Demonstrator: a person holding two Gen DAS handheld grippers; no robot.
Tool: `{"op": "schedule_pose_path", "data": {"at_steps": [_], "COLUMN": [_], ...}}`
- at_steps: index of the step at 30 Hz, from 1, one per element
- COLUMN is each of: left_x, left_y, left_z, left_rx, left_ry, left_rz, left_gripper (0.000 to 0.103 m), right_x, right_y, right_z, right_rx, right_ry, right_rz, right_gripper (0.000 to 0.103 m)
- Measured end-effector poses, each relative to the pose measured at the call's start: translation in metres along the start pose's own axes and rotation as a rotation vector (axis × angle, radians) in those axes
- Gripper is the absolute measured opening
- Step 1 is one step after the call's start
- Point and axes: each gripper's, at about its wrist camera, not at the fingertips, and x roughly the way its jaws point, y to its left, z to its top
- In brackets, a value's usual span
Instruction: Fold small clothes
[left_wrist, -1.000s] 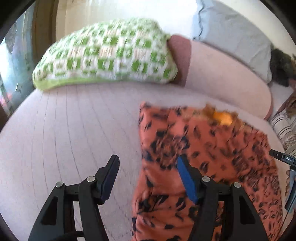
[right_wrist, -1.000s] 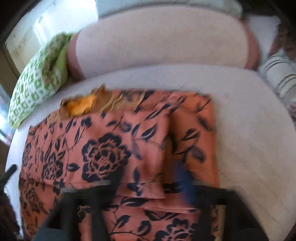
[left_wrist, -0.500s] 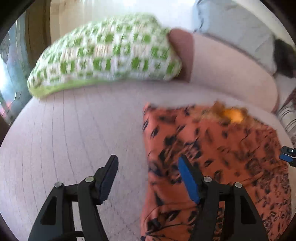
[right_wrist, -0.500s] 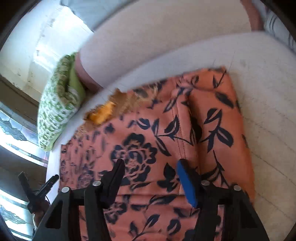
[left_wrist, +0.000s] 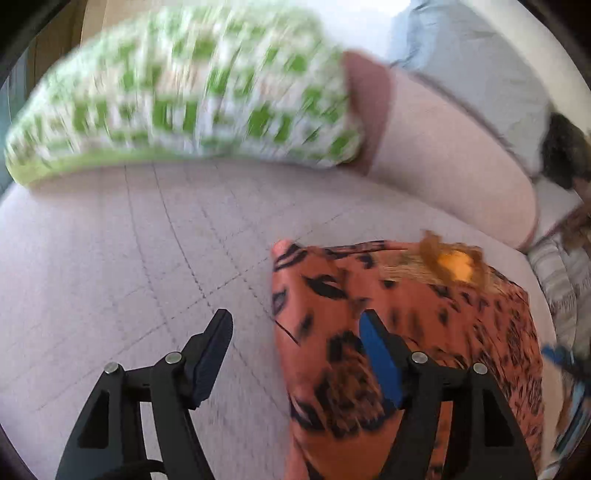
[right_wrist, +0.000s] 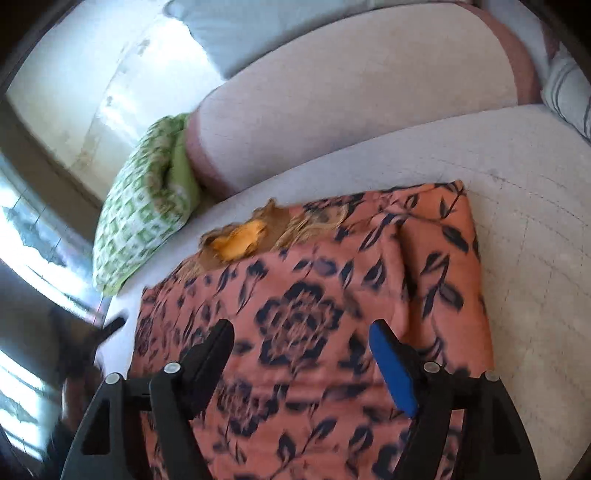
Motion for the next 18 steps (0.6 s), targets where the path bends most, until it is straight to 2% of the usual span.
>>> {"op": "schedule_pose_path", "data": {"at_steps": [1,2,3,5,6,8,10,11,12,14,16,18], "left_x": [0.013,0.022,0.025,0.016,0.015,0.027,0.019,0.012,0.007,-0.011,-0.029,-0.041], "left_y": [0.005,0.006,0.006,0.009,0.011,0.017,0.008,-0.002,-0.006,-0.014,-0.019,-0.028], "left_z": [0.008,0.009,0.012,0.017,0.017,0.009,0.009,0.008,0.008,0.005,-0.002,-0.007], "left_rx": [-0.004,0.016,0.034,0.042,0.050,0.085,0.122,0.139,0.147,0.154,0.151,0.143], "left_ry": [0.037,0.066,0.079,0.032,0.018,0.050,0.035,0.033,0.024,-0.028,-0.082,-0.107], "left_rz": [-0.018,-0.034,-0.035,-0.037,-0.015,0.039,0.085,0.111,0.105,0.076,0.062,0.018], "left_gripper": [0.049,0.008,0.009,0.007,0.007,0.010,0.012,0.016,0.019,0.041,0.049,0.056], "right_x": [-0.002,-0.007,-0.012,-0.016,-0.021,-0.013,-0.014,-0.013,-0.017,-0.020,-0.006,0.015], "right_y": [0.002,0.002,0.002,0.006,0.008,0.003,-0.021,-0.027,-0.033,-0.029,-0.022,-0.017], "right_z": [-0.004,-0.010,-0.012,-0.015,-0.017,-0.016,-0.012,-0.009,-0.005,0.008,0.024,0.035], "right_rx": [-0.008,-0.015,-0.022,-0.047,-0.076,-0.091,0.012,0.065,0.114,0.113,0.146,0.145], "right_ry": [0.004,0.002,-0.005,-0.005,-0.002,0.007,0.019,0.009,-0.025,-0.057,-0.025,0.018], "right_rz": [0.005,0.010,0.009,0.005,0.004,-0.019,-0.041,-0.012,0.037,0.097,0.230,0.292], "right_gripper": [0.078,0.078,0.078,0.078,0.078,0.078,0.078,0.078,0.078,0.080,0.083,0.084]}}
